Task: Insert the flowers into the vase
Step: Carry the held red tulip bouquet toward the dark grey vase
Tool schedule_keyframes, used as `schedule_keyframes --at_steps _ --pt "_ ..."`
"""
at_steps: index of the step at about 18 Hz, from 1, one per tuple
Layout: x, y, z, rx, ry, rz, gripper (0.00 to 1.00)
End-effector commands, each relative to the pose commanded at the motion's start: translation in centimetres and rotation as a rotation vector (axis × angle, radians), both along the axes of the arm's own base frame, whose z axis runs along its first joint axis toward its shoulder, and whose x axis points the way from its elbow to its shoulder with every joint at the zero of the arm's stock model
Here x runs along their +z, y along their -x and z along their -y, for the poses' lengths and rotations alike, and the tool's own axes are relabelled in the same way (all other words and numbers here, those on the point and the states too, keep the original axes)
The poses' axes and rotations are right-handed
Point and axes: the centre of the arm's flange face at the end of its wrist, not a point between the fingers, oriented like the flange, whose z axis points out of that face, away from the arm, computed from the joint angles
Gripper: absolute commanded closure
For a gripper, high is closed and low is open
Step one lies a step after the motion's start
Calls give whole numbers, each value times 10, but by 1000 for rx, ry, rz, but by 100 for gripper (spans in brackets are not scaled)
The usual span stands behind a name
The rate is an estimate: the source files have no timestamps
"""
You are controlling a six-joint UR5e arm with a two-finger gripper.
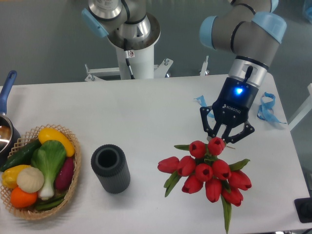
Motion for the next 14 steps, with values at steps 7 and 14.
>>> schedule_keyframes --at_steps 7,14 --pt "-4 -7 -6 -27 -3 -28 96" --pt "-7 -23 -22 -62 -2 -25 96"
